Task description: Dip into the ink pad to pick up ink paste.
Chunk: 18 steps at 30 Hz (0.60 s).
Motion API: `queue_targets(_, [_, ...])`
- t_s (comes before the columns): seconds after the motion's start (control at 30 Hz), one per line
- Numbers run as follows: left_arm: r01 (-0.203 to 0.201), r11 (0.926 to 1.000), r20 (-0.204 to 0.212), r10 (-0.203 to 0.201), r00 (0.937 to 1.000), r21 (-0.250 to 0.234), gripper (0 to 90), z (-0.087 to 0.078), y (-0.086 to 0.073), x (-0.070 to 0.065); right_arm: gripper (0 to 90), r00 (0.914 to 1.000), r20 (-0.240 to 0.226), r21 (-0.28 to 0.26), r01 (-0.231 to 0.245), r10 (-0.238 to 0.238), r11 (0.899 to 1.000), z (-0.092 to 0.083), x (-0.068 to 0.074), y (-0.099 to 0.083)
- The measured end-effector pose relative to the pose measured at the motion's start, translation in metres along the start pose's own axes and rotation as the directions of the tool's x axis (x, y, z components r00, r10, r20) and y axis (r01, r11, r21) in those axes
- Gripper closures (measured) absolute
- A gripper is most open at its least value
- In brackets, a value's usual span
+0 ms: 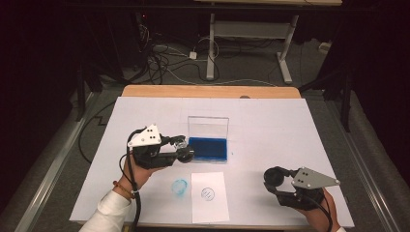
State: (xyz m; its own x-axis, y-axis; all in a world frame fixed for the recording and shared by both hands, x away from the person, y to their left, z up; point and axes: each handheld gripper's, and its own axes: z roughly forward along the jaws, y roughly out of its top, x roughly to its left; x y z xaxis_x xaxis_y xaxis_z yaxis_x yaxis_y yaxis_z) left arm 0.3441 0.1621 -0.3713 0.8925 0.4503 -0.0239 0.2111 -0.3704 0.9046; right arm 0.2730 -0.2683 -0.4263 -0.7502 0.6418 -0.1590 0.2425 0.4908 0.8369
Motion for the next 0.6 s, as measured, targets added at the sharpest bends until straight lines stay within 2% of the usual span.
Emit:
queue_targets(0.43, [-0.047, 0.9978, 0.008, 0.047, 0.9989, 0.046, 54.4, 0.012, 0.030, 0.002, 38.2, 0.9997, -0.019, -0.012, 0.015, -0.016, 1.000, 0.000, 0.007, 0.001])
queue_targets(0.6, [-0.040, 0.9973, 0.019, 0.038, 0.9991, 0.062, 54.4, 0.021, 0.034, 0.005, 38.2, 0.9995, -0.029, -0.025, 0.015, -0.015, 1.000, -0.002, 0.007, 0.001])
